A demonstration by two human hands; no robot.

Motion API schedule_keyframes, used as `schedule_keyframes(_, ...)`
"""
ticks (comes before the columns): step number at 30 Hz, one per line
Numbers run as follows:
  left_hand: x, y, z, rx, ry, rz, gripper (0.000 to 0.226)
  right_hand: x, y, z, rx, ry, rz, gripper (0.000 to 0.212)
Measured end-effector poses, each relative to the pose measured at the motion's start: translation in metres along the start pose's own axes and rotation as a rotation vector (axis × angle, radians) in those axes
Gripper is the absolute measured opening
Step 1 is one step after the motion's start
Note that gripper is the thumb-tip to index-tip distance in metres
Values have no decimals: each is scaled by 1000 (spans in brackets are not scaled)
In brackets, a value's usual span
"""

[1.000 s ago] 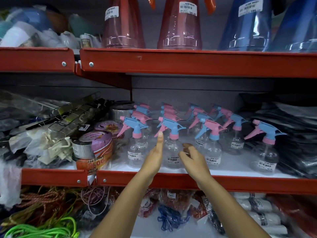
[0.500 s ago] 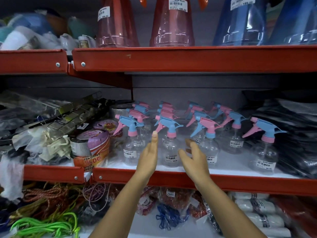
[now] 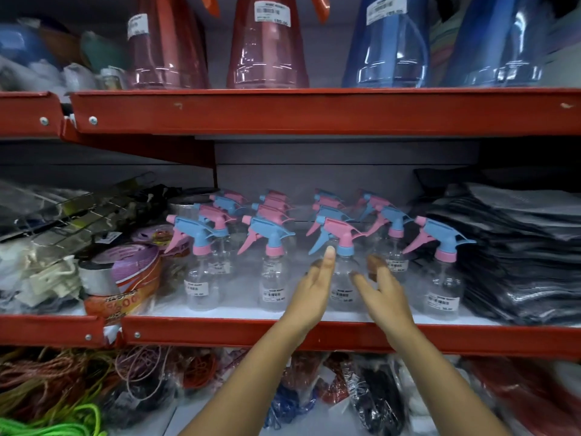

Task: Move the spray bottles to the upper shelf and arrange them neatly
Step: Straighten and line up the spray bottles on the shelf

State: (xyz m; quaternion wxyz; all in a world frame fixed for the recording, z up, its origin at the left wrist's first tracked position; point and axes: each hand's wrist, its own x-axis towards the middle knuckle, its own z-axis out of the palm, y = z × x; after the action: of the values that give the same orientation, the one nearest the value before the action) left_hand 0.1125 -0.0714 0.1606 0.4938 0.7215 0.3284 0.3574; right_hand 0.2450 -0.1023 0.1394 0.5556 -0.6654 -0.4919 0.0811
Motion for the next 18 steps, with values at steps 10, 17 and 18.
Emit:
schedule_keyframes(10, 9, -4, 12, -35, 61, -34, 80, 0, 5, -9, -15, -194, 7, 54)
schedule_keyframes(17, 12, -7, 15, -29, 104, -67, 93, 1, 3, -13, 17, -223, -22, 53)
schedule_keyframes(18, 11, -8, 15, -31, 111, -68, 94, 0, 3, -14, 26, -231, -23, 53)
